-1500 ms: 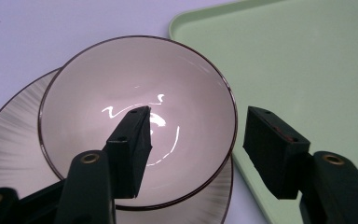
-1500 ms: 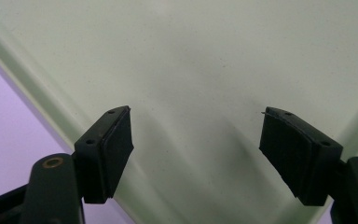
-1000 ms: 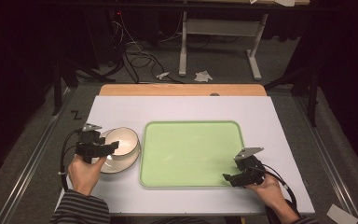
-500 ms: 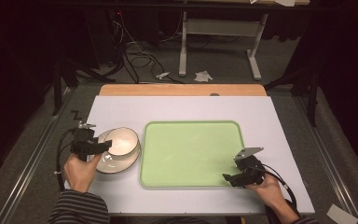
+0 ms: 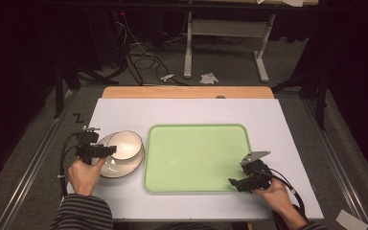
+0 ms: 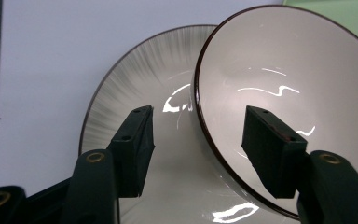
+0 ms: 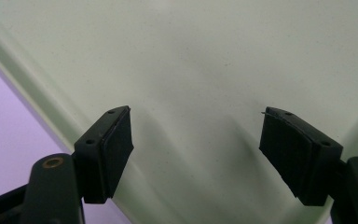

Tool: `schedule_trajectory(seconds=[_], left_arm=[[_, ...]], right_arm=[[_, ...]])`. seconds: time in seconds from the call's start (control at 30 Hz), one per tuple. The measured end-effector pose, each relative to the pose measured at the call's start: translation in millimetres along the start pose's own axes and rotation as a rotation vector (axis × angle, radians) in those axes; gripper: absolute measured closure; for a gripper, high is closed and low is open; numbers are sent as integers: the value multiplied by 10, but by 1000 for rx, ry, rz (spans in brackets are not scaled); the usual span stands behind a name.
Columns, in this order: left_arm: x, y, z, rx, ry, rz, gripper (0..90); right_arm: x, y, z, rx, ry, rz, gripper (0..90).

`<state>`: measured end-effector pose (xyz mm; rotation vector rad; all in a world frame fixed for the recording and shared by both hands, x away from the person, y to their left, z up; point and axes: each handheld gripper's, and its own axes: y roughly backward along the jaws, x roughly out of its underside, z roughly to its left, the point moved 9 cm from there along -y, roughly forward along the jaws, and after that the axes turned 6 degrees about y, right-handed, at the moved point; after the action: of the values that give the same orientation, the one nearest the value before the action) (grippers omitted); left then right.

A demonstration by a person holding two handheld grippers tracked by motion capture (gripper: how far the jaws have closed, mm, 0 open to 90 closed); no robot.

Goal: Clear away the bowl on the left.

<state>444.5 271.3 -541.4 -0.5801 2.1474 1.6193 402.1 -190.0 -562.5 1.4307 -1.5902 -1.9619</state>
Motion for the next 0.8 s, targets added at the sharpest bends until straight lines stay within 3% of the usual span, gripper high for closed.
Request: schedule_trajectory(seconds=[0.2,0.57,0.8], left_arm=[[6,-43,10,18,26,18,512],[17,-114,-24,35,21,53,706],[11,-134,-13,29,29,64,768]], right_arm=[[0,-5,2,0,-1,2,267],[1,-3,1,0,0,4,267],[-2,-3,3,-3,6,-1,267]])
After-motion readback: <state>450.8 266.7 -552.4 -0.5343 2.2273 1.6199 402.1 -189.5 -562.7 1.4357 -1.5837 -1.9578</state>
